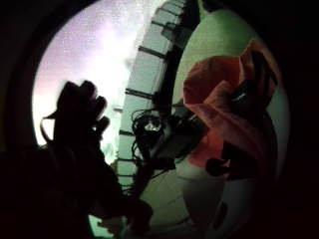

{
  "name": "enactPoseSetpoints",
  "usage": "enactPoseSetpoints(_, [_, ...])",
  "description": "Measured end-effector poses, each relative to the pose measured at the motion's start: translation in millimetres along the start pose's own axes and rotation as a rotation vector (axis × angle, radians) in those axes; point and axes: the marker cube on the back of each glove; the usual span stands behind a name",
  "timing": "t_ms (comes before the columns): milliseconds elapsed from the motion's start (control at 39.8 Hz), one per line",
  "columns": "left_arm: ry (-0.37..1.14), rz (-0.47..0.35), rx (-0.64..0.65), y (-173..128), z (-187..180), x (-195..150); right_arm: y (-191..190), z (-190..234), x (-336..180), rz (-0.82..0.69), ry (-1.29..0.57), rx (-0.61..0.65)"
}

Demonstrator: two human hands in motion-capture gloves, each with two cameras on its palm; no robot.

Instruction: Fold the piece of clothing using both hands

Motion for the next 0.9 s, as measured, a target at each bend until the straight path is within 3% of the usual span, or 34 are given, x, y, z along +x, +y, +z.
enactPoseSetpoints(176, [0.023,-0.031,0.002,-4,12,-17,10,50,-14,-0.052,0.172,-0.042])
enactPoseSetpoints(402, [0.043,-0.036,-0.010,-5,19,-19,10,55,-11,-0.060,0.201,-0.106])
enactPoseSetpoints(578, [0.032,-0.015,0.000,-1,11,-10,23,13,1,-0.183,0.263,-0.276])
enactPoseSetpoints(653, [0.042,-0.012,-0.007,-2,16,-7,17,-6,21,-0.239,0.407,-0.237])
enactPoseSetpoints(779, [0.033,-0.003,-0.017,-4,23,0,-24,-23,87,-0.317,0.796,-0.083])
enactPoseSetpoints(905, [0.048,0.028,-0.045,-3,34,24,-20,-88,124,-0.220,1.011,-0.011])
